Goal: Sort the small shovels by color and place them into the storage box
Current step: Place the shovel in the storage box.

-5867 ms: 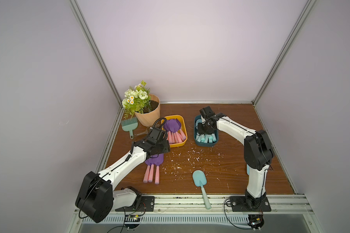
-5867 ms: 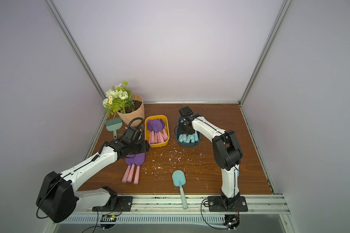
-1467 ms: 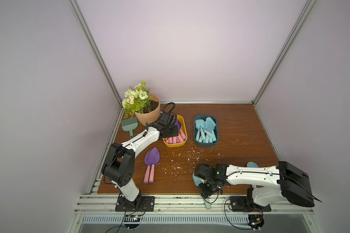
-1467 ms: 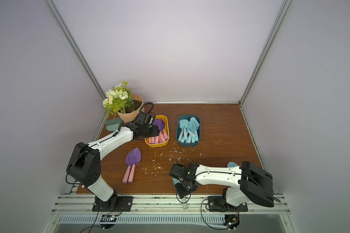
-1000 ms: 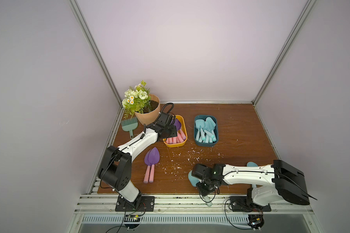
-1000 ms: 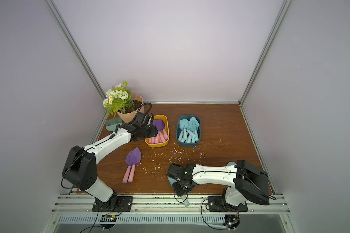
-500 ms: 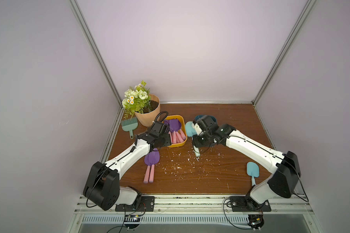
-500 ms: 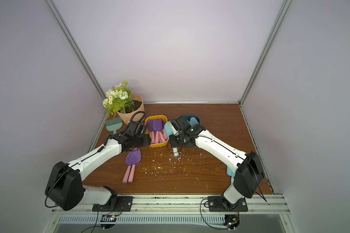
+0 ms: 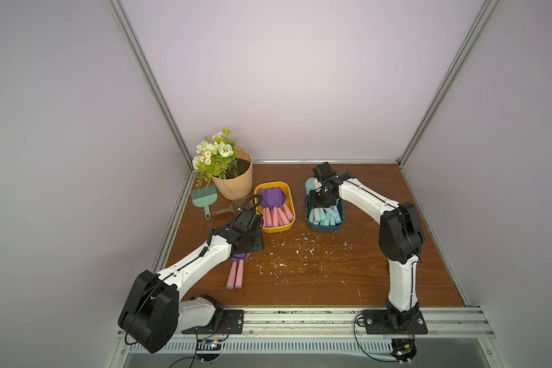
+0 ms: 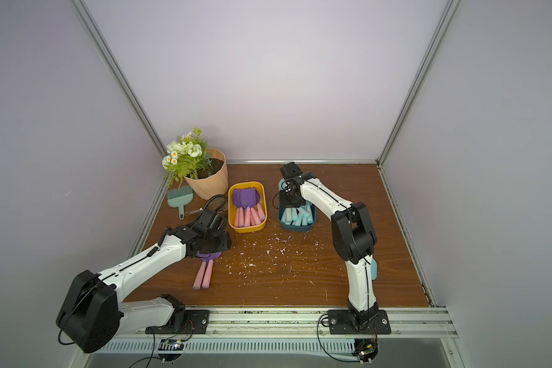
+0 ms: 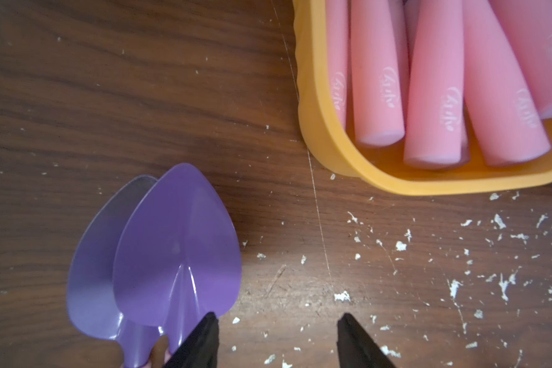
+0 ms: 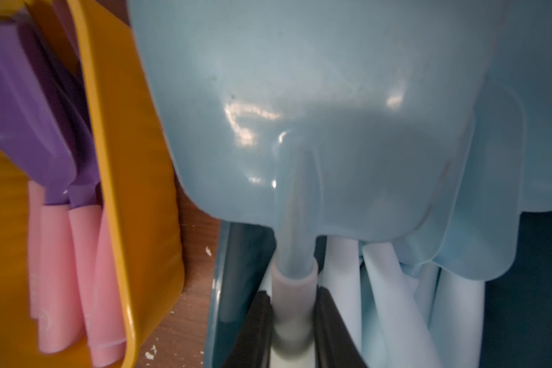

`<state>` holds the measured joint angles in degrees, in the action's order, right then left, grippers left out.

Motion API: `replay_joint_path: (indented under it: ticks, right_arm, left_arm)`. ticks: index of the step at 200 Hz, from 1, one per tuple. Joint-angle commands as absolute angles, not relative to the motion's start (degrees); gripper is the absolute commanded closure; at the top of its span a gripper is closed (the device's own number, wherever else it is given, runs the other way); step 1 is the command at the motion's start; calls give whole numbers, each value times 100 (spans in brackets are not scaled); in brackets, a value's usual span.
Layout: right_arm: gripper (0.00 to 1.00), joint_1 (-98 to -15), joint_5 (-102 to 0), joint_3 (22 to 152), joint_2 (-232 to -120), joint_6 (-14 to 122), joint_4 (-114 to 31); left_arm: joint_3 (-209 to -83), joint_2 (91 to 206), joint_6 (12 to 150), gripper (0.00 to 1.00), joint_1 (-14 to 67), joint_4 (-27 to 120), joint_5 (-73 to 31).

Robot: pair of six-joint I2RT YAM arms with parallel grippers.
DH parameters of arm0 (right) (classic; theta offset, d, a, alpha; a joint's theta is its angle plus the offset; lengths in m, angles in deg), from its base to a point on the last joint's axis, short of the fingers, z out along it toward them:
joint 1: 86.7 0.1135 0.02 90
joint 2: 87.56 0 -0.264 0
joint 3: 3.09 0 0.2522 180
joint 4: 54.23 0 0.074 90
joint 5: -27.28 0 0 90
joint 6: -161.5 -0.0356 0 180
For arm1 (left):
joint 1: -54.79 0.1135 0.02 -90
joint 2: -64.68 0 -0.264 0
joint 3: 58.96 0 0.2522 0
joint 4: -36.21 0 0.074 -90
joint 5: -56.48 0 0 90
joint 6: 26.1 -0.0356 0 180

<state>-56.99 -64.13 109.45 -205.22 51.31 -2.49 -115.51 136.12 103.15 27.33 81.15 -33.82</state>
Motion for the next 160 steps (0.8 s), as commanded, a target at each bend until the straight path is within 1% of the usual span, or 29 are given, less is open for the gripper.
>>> replay_joint_path:
  ticks: [1,11,24,42,60,98,160]
  right_arm:
    - [85,-5768,-6215,11054,-20341,5003,-351]
    - [82,-5796,-6116,10978,-20332,4902,-450]
    - [73,-5818,-6019,10925,-20335,4775,-535]
    - [61,-5823,-6145,10880,-20272,4627,-588]
    - [54,-5830,-6364,10796,-20129,4533,-693]
    - [53,-5827,-6593,10537,-19794,4454,-909]
    - [53,-5825,-6362,10123,-19546,4407,-1048]
  left_arm:
    - [-11378,13500,10331,38,2654,8477,-3397]
    - [-11305,13459,10346,38,2658,8516,-3405]
    - [-11261,13429,10354,38,2645,8571,-3435]
    - [-11245,13420,10338,38,2640,8632,-3445]
    - [-11230,13422,10346,38,2641,8798,-3452]
    - [-11147,13432,10348,40,2624,9012,-3385]
    - [-10942,13239,10787,40,2553,9545,-3516]
